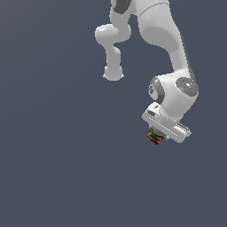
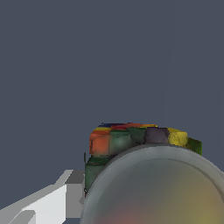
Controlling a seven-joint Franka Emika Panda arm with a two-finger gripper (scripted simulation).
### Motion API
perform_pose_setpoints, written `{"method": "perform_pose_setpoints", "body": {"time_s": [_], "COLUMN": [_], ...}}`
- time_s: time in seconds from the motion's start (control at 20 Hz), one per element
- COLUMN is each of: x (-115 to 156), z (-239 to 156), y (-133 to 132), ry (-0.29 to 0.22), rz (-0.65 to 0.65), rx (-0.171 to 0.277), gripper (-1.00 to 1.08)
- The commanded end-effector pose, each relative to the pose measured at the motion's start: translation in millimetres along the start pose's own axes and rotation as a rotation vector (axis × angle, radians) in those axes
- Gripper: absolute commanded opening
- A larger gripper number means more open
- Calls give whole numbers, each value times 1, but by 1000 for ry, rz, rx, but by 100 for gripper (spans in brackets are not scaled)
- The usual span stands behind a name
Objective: Pick up the object and move it to a goal position.
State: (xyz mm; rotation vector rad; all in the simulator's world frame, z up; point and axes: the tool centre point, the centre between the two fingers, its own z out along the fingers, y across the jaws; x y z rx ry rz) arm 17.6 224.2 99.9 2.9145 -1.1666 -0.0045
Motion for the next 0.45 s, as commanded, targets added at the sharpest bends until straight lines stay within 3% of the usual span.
{"method": "perform_pose_setpoints", "body": {"time_s": [0.0,0.4], "x": [-2,-4], "z": [-3,-4], "y": [-9,-14], "ry": [2,2], "rz": [2,2], "rx": [3,3], "gripper": [-100,-100]}}
